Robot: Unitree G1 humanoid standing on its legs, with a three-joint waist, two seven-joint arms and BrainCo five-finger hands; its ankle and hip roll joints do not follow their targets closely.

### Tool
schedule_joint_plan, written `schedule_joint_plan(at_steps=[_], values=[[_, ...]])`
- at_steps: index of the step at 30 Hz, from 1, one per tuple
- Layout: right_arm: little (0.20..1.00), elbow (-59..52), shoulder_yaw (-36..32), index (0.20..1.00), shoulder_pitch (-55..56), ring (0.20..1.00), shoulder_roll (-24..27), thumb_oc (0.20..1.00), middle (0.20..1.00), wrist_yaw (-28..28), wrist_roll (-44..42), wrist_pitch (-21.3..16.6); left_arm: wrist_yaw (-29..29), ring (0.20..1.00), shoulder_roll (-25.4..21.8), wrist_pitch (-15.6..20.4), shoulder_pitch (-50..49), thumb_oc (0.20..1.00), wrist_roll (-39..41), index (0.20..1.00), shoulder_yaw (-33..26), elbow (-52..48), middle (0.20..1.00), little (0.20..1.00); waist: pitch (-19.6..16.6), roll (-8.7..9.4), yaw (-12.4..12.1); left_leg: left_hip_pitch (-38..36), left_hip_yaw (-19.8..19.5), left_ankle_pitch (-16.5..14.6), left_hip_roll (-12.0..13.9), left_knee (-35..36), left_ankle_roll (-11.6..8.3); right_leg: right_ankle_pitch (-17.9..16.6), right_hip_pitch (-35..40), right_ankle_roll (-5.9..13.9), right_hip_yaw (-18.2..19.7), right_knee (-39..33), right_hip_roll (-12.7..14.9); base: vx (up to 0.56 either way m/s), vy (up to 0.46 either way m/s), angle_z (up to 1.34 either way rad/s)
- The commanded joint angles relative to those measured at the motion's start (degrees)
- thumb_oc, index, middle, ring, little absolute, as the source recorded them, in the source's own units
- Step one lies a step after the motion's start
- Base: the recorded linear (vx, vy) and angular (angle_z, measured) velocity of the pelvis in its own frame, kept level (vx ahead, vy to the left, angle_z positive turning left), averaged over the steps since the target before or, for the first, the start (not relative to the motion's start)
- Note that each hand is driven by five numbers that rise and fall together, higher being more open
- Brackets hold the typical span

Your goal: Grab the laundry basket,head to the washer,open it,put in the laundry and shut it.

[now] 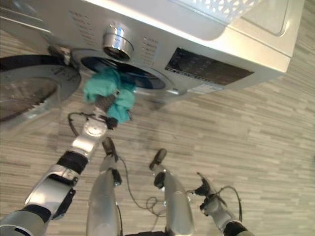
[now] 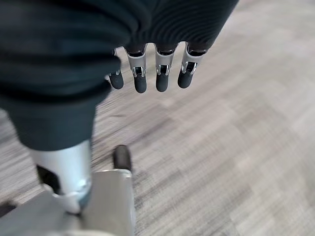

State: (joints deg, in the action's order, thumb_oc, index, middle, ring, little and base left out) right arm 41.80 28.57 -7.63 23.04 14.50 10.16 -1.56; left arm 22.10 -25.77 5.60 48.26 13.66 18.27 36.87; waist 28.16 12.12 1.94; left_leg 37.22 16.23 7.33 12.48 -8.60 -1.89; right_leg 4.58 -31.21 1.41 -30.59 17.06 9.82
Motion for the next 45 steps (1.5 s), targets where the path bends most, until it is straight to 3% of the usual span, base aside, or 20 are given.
schedule_joint_plan(at_steps=[1, 6, 17, 19, 20, 22, 23, 24, 25, 26, 28, 30, 31, 33, 36, 37, 39, 43, 45], values=[[1.000, -0.9, -2.7, 1.000, 4.5, 1.000, 0.3, 1.000, 1.000, -2.5, -7.3, -2.1, 1.4, 0.200, -0.9, 6.4, 5.2, 0.200, 5.1, 0.200, -1.5, -1.9, 0.200, 0.200, -0.8, 0.55, 1.4, 8.6, -0.9, 0.0, -0.8, -2.7, -1.33, 5.6, 0.7, 1.40, 2.3, 3.7, -2.0, -0.05, -0.030, -0.02], [1.000, -4.4, -2.8, 1.000, 3.4, 1.000, 1.7, 1.000, 1.000, -1.5, -7.8, -3.9, 3.4, 0.200, -5.7, 9.3, 19.3, 0.200, 10.7, 0.200, -1.0, 1.1, 0.200, 0.200, -1.4, 1.47, 4.5, 16.0, -1.9, -0.1, 0.4, -4.1, -1.46, 4.9, -6.8, 2.27, 2.5, 5.3, -1.7, -0.03, -0.019, -0.04], [1.000, -9.2, -5.0, 1.000, 2.1, 1.000, 4.5, 1.000, 1.000, -0.3, -10.0, -4.8, 6.3, 0.200, -3.0, 12.6, 35.2, 0.200, 18.4, 0.200, 0.5, 3.5, 0.200, 0.200, -2.7, 0.75, 8.2, 21.4, -2.2, -1.2, 0.5, -5.2, -1.34, 5.3, -13.4, 2.02, 5.0, 5.9, -1.9, 0.01, 0.009, -0.05], [1.000, -11.7, -5.7, 1.000, 1.6, 1.000, 6.5, 1.000, 1.000, -0.5, -10.7, -5.2, 6.3, 0.200, -4.9, 13.1, 42.9, 0.200, 24.6, 0.200, 1.6, 8.5, 0.200, 0.200, -3.6, 1.17, 9.6, 22.1, -1.9, -1.3, 1.0, -5.3, -1.55, 4.7, -14.2, 2.18, 5.7, 5.4, -2.2, 0.01, 0.006, -0.10], [1.000, -16.2, -7.3, 1.000, 1.2, 1.000, 8.5, 1.000, 1.000, -0.1, -11.0, -5.9, 4.7, 0.200, -8.3, 13.9, 49.3, 0.200, 32.9, 0.200, 1.9, 12.1, 0.200, 0.200, -4.2, 1.33, 10.5, 23.2, -1.7, -1.4, 1.2, -5.4, -1.70, 4.1, -14.9, 2.43, 6.1, 4.6, -2.6, 0.03, -0.011, -0.14], [1.000, -19.5, -8.4, 1.000, 1.5, 1.000, 9.5, 1.000, 1.000, -0.2, -11.0, -5.7, 3.4, 0.200, -9.8, 14.1, 52.5, 0.200, 37.9, 0.200, 2.7, 13.8, 0.200, 0.200, -4.6, 0.96, 10.9, 23.8, -1.6, -1.3, 1.1, -5.3, -1.80, 3.7, -15.1, 2.62, 6.3, 3.4, -3.0, 0.05, -0.007, -0.18], [1.000, -23.7, -10.2, 1.000, 2.7, 1.000, 10.7, 1.000, 1.000, -0.3, -11.2, -5.4, 1.9, 1.000, -12.7, 11.7, 55.2, 1.000, 36.3, 1.000, 6.8, 13.8, 1.000, 1.000, -5.4, -0.01, 10.7, 24.0, -1.6, -1.3, 0.8, -5.1, -2.04, 3.6, -14.6, 2.85, 6.7, 1.5, -3.6, 0.05, -0.013, -0.18], [1.000, -24.1, -10.4, 1.000, 2.8, 1.000, 10.6, 1.000, 1.000, -0.4, -11.2, -5.2, 1.8, 1.000, -12.7, 11.5, 55.5, 1.000, 36.2, 1.000, 7.0, 14.0, 1.000, 1.000, -5.3, 0.08, 10.7, 24.1, -1.6, -1.1, 0.9, -5.0, -1.95, 3.4, -14.5, 2.78, 6.6, 1.2, -3.6, 0.05, -0.024, -0.22], [1.000, -25.3, -10.4, 1.000, 3.6, 1.000, 11.3, 1.000, 1.000, -0.7, -10.7, -5.1, 0.2, 1.000, -13.7, 8.9, 56.2, 1.000, 31.9, 1.000, 10.8, 15.6, 1.000, 1.000, -5.5, -0.37, 10.4, 24.0, -1.6, -0.8, 0.7, -4.9, -1.95, 3.2, -13.9, 2.75, 6.6, 0.2, -3.9, 0.02, 0.001, -0.21], [1.000, -24.9, -10.0, 1.000, 3.5, 1.000, 12.4, 1.000, 1.000, -1.2, -10.6, -4.8, -2.8, 1.000, -15.3, 5.1, 56.5, 1.000, 25.2, 1.000, 15.3, 19.6, 1.000, 1.000, -6.0, -1.18, 9.9, 23.6, -1.6, -0.9, 0.6, -4.7, -2.00, 3.3, -13.3, 2.79, 6.8, -0.4, -4.0, 0.02, 0.012, -0.18], [1.000, -24.0, -9.1, 1.000, 2.5, 1.000, 13.4, 1.000, 1.000, -1.8, -9.6, -4.2, -4.2, 1.000, -17.9, 2.5, 58.5, 1.000, 11.9, 1.000, 23.1, 21.2, 1.000, 1.000, -6.3, -2.13, 8.8, 22.5, -1.6, -0.9, 0.2, -3.9, -1.83, 3.2, -12.1, 2.70, 6.9, -1.3, -4.2, 0.02, 0.024, -0.07], [1.000, -22.9, -7.3, 1.000, -0.1, 1.000, 13.0, 1.000, 1.000, -1.9, -9.1, -4.3, -3.5, 1.000, -16.4, -0.8, 57.3, 1.000, 0.6, 1.000, 26.8, 21.8, 1.000, 1.000, -6.1, -2.53, 7.6, 21.1, -1.6, -0.6, -0.6, -3.1, -1.64, 3.6, -10.7, 2.24, 6.8, -2.4, -4.6, 0.03, -0.002, -0.05], [1.000, -22.7, -7.2, 1.000, -0.2, 1.000, 12.9, 1.000, 1.000, -1.9, -9.1, -4.4, -3.4, 1.000, -16.3, -0.9, 57.4, 1.000, 0.3, 1.000, 26.8, 21.9, 1.000, 1.000, -6.0, -2.41, 7.6, 20.9, -1.7, -0.6, -0.6, -3.0, -1.66, 3.5, -10.5, 2.22, 6.8, -2.5, -4.7, 0.00, 0.000, 0.00], [1.000, -21.2, -5.6, 1.000, -1.4, 1.000, 12.2, 1.000, 1.000, -2.6, -8.9, -4.8, -4.9, 1.000, -13.7, -6.2, 55.0, 1.000, -15.7, 1.000, 32.5, 28.5, 1.000, 1.000, -5.6, -2.01, 7.5, 19.4, -1.6, -0.6, -0.7, -2.4, -1.71, 3.8, -9.3, 2.13, 6.8, -2.9, -4.9, 0.02, 0.003, 0.08], [1.000, -20.2, -4.7, 1.000, -1.4, 1.000, 12.0, 1.000, 1.000, -2.7, -8.6, -5.0, -6.4, 1.000, -12.6, -7.9, 53.6, 1.000, -20.3, 1.000, 33.5, 30.8, 1.000, 1.000, -5.6, -1.71, 7.6, 18.8, -1.5, -0.4, -0.8, -2.0, -1.64, 3.6, -8.9, 2.09, 6.9, -3.2, -5.1, 0.01, 0.015, 0.08], [1.000, -18.1, -3.5, 1.000, -1.0, 1.000, 11.7, 1.000, 1.000, -3.3, -8.1, -4.7, -8.5, 1.000, -10.7, -10.5, 51.8, 1.000, -27.7, 1.000, 35.1, 33.5, 1.000, 1.000, -5.7, -1.19, 7.8, 17.9, -1.3, -0.5, -0.7, -1.7, -1.67, 3.4, -8.3, 2.03, 7.1, -3.4, -5.4, 0.01, 0.008, 0.11], [1.000, -15.8, -2.4, 1.000, -0.6, 1.000, 11.1, 1.000, 1.000, -4.0, -8.3, -4.5, -10.0, 1.000, -9.0, -11.7, 50.7, 1.000, -31.2, 1.000, 35.3, 35.1, 1.000, 1.000, -6.0, -0.78, 7.9, 17.1, -1.2, -0.6, -0.7, -1.7, -1.80, 3.3, -7.4, 1.96, 7.1, -3.9, -5.6, 0.00, 0.006, 0.09], [1.000, -11.7, -1.1, 1.000, 0.0, 1.000, 9.7, 1.000, 1.000, -5.0, -8.8, -3.8, -11.6, 1.000, -7.6, -12.4, 47.6, 1.000, -33.1, 1.000, 33.9, 32.6, 1.000, 1.000, -6.5, -0.65, 7.3, 15.9, -1.4, -0.7, -0.9, -2.0, -1.96, 3.1, -5.7, 1.95, 7.3, -4.8, -6.0, 0.00, -0.002, 0.01], [1.000, -9.2, -0.4, 1.000, 0.9, 1.000, 8.6, 1.000, 1.000, -6.1, -9.1, -2.5, -12.3, 1.000, -7.6, -12.0, 42.1, 1.000, -29.7, 1.000, 29.7, 26.7, 1.000, 1.000, -7.0, -0.71, 6.2, 13.9, -1.1, -0.5, -1.0, -1.7, -2.30, 2.9, -3.6, 1.85, 7.4, -6.0, -6.4, 0.00, -0.021, -0.05]])
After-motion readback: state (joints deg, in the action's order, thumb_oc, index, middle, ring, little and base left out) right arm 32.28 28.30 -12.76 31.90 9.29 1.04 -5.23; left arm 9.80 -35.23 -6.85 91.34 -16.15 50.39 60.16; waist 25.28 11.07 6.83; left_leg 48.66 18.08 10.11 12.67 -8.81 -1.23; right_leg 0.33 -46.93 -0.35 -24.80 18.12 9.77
